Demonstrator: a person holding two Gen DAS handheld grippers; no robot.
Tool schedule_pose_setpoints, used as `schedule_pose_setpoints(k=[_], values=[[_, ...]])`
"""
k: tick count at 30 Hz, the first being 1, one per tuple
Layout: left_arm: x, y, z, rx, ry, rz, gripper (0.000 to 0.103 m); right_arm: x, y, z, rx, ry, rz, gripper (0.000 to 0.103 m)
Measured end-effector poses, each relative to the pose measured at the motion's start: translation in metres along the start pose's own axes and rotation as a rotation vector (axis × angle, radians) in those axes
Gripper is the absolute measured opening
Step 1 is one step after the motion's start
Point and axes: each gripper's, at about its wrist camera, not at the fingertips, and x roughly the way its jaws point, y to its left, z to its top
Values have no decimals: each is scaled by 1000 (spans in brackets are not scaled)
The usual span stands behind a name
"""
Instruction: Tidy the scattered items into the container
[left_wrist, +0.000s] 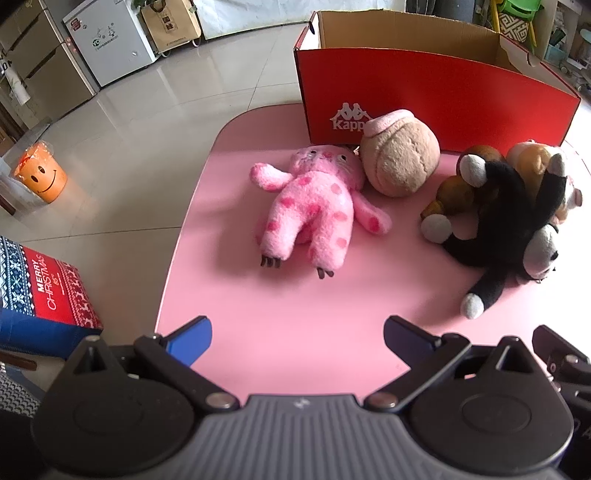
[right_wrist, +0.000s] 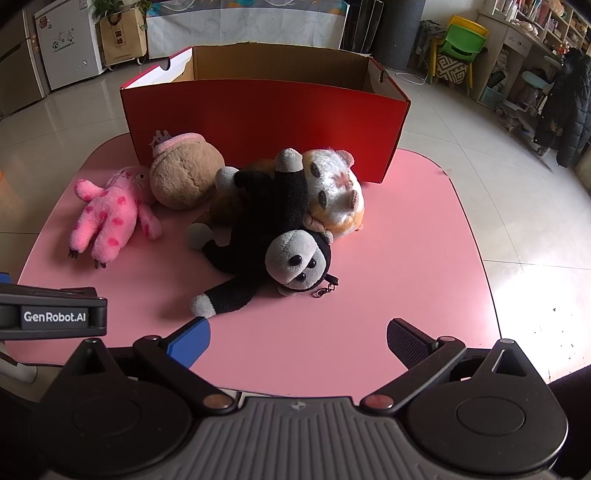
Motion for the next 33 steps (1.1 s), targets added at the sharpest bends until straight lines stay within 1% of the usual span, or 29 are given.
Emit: schedule_pose_setpoints(k=[33], values=[[2, 1, -1, -5, 7, 11, 103, 2, 1, -1, 4, 5, -3, 103]])
